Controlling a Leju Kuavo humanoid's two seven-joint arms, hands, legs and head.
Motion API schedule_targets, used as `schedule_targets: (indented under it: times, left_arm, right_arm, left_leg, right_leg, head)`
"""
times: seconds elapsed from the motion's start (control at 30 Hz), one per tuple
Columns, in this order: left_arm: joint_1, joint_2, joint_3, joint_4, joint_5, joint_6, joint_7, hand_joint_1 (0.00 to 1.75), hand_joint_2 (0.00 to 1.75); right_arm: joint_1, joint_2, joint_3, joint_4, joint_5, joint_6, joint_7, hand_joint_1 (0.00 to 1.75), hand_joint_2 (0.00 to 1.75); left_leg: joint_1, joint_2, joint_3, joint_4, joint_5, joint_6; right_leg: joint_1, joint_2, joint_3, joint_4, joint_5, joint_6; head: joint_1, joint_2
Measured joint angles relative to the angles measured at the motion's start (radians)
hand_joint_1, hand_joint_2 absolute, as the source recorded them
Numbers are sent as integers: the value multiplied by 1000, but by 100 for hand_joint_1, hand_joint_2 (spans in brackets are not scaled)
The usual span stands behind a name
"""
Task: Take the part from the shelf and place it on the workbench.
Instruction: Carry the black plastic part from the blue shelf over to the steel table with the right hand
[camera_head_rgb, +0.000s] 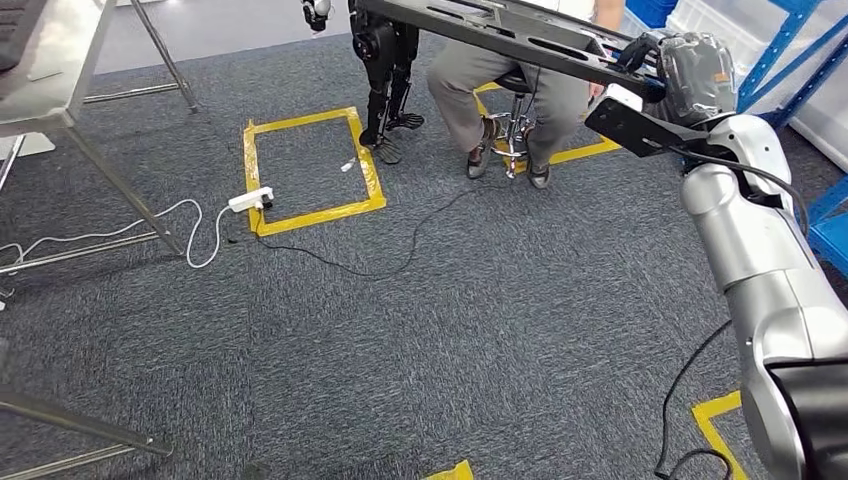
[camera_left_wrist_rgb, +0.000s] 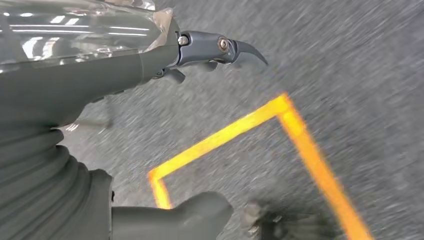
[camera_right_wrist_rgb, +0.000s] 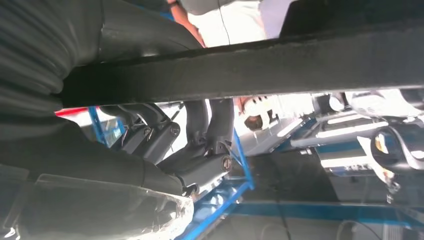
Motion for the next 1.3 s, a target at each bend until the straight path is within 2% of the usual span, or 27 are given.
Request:
schedule_targets:
  times: [0.03, 0.07, 0.1, 0.13, 0.2, 0.27, 0.3, 0.33, 0.37, 0.43, 0.5, 0.57, 0.6, 0.63, 0.7, 0.77, 0.8, 0.83, 0.87, 0.93, 1.0, 1.07, 1.1, 1.17, 1.2, 1.23, 1.3]
  left_arm:
    - [2, 1, -2, 1, 1, -11, 13, 0, 175]
    - [5, 2, -3, 2, 2, -17, 21, 0, 175]
    - [7, 4, -5, 3, 3, -19, 26, 0, 175]
    - [8, 5, -6, 3, 3, -21, 28, 0, 175]
    - [6, 4, -8, 3, 1, -22, 32, 0, 175]
    - [5, 4, -13, 3, -9, -23, 45, 0, 175]
    - [5, 3, -17, 3, -14, -26, 59, 0, 175]
    - [4, 3, -21, 3, -19, -34, 77, 0, 175]
    - [4, 4, -24, 3, -21, -44, 94, 0, 175]
    - [0, 6, -29, 3, -26, -63, 121, 0, 175]
    - [-5, 8, -36, 3, -32, -76, 134, 0, 175]
    - [-7, 10, -40, 3, -37, -84, 143, 0, 175]
    - [-8, 11, -41, 3, -38, -86, 146, 0, 175]
    - [-9, 13, -42, 3, -38, -88, 147, 0, 175]
    - [-13, 16, -46, 3, -39, -92, 149, 0, 175]
    - [-17, 18, -50, 3, -41, -95, 149, 0, 175]
    - [-17, 17, -52, 3, -42, -95, 149, 0, 175]
    - [-17, 17, -53, 3, -43, -96, 149, 0, 175]
    - [-17, 16, -54, 3, -44, -96, 149, 0, 175]
    - [-17, 15, -55, 3, -45, -96, 147, 0, 175]
    - [-18, 15, -55, 3, -46, -94, 145, 0, 175]
    - [-15, 17, -55, 3, -47, -93, 145, 0, 175]
    - [-13, 18, -55, 3, -47, -93, 145, 0, 175]
    - [-11, 20, -54, 4, -47, -92, 144, 0, 175]
    - [-11, 20, -54, 4, -47, -91, 143, 0, 175]
    - [-11, 20, -54, 4, -47, -90, 142, 0, 175]
    - [-10, 19, -54, 4, -47, -88, 140, 0, 175]
  right_arm:
    - [1, 3, 1, -1, -1, 0, 0, 175, 175]
    - [2, 6, 2, -3, -1, -1, 0, 175, 175]
    - [2, 10, 3, -6, -1, -1, 0, 175, 175]
    - [2, 13, 3, -8, -2, 0, 0, 175, 175]
    - [1, 15, 3, -11, -3, -1, 0, 175, 175]
    - [2, 16, 4, -11, -4, 0, 0, 175, 175]
    - [2, 18, 5, -12, -4, 1, 0, 175, 175]
    - [2, 21, 7, -12, -4, 3, 1, 175, 175]
    - [1, 26, 8, -13, -3, 4, 2, 175, 175]
    - [-3, 37, 11, -13, -1, 3, 7, 175, 175]
    - [-5, 47, 16, -13, -1, -3, 12, 175, 175]
    - [-4, 59, 20, -13, -1, -9, 14, 175, 175]
    - [-3, 64, 22, -14, -1, -11, 15, 175, 175]
    - [-1, 68, 24, -14, -1, -15, 14, 175, 175]
    - [2, 69, 24, -14, -1, -24, 14, 175, 175]
    - [11, 68, 24, -14, 0, -31, 16, 175, 175]
    - [17, 68, 24, -14, 3, -32, 17, 175, 175]
    - [23, 69, 24, -14, 6, -31, 18, 175, 175]
    - [27, 70, 24, -14, 10, -31, 19, 175, 175]
    - [29, 72, 23, -14, 16, -30, 19, 175, 175]
    - [30, 74, 22, -15, 18, -29, 19, 175, 175]
    - [31, 81, 22, -16, 20, -29, 21, 175, 175]
    - [31, 85, 22, -16, 21, -28, 22, 175, 175]
    - [29, 92, 21, -18, 24, -28, 23, 175, 175]
    - [29, 94, 19, -19, 26, -29, 23, 175, 175]
    - [29, 95, 18, -19, 31, -29, 23, 175, 175]
    - [32, 95, 15, -18, 39, -29, 23, 175, 175]
  left_leg:
    - [2, -11, -4, -1, 2, -6]
    - [3, -9, -8, 0, 3, -11]
    - [2, 10, -16, 11, -4, -16]
    - [1, 41, -30, 38, -21, -21]
    - [2, 109, -85, 152, -79, -30]
    - [9, 133, -144, 269, -121, -34]
    - [11, 137, -152, 284, -119, -35]
    - [12, 141, -141, 262, -102, -34]
    - [12, 150, -110, 206, -73, -33]
    - [6, 192, -37, 74, -30, -24]
    - [-4, 210, -5, 16, -20, -14]
    - [-7, 184, -3, 10, -18, -4]
    - [-7, 172, 2, 5, -16, 2]
    - [-5, 161, 8, -1, -13, 8]
    - [-2, 137, 14, -7, -9, 18]
    - [0, 107, 15, -7, -8, 22]
    - [0, 91, 15, -6, -8, 22]
    - [1, 75, 16, -5, -8, 22]
    - [2, 59, 16, -4, -9, 21]
    - [2, 30, 12, 2, -11, 14]
    - [2, 4, 4, 8, -12, 3]
    - [6, -17, -4, 7, -9, -9]
    - [6, -10, -8, 13, -12, -14]
    - [5, 44, -34, 67, -43, -23]
    - [4, 83, -59, 120, -70, -26]
    - [6, 110, -90, 182, -99, -28]
    - [10, 132, -136, 267, -126, -31]
  right_leg:
    - [1, -12, 2, 0, 3, -8]
    - [0, -24, 3, -1, 5, -14]
    - [-1, -35, 4, -3, 7, -21]
    - [-3, -47, 6, -5, 8, -28]
    - [2, -70, 10, -6, 6, -40]
    - [9, -96, 13, -6, 2, -46]
    - [11, -109, 14, -6, 1, -47]
    - [12, -121, 16, -6, -1, -48]
    - [12, -132, 18, -6, -3, -48]
    - [18, -152, 22, -5, -10, -43]
    - [25, -170, 26, -5, -16, -34]
    - [27, -186, 30, -6, -23, -24]
    - [25, -178, 29, 0, -29, -20]
    - [23, -158, 21, 20, -41, -19]
    - [17, -102, -26, 117, -81, -25]
    - [15, -77, -93, 236, -115, -28]
    - [15, -73, -113, 262, -115, -24]
    - [13, -69, -115, 250, -100, -17]
    - [11, -62, -101, 205, -74, -8]
    - [2, -20, -51, 79, -16, 6]
    - [-3, 6, -20, 13, 10, 1]
    - [0, -14, -16, 8, 13, -16]
    - [1, -25, -14, 5, 15, -24]
    - [1, -48, -9, -1, 18, -39]
    - [4, -59, -6, -2, 16, -44]
    - [7, -72, -5, -2, 15, -48]
    - [14, -98, -3, -2, 11, -54]
  head:
    - [0, 0]
    - [-1, 0]
    - [-2, 0]
    - [-5, 0]
    - [-10, 0]
    - [-10, 0]
    - [-10, 0]
    - [-10, 0]
    - [-11, 0]
    - [-10, 0]
    - [-8, 0]
    - [-6, 0]
    - [-5, 0]
    - [-6, 0]
    - [-2, 0]
    - [1, 0]
    - [1, 0]
    - [1, 0]
    - [1, 0]
    - [2, 0]
    - [1, 0]
    - [1, 0]
    - [1, 0]
    - [-8, 0]
    - [-12, 0]
    - [-16, 0]
    - [-16, 0]
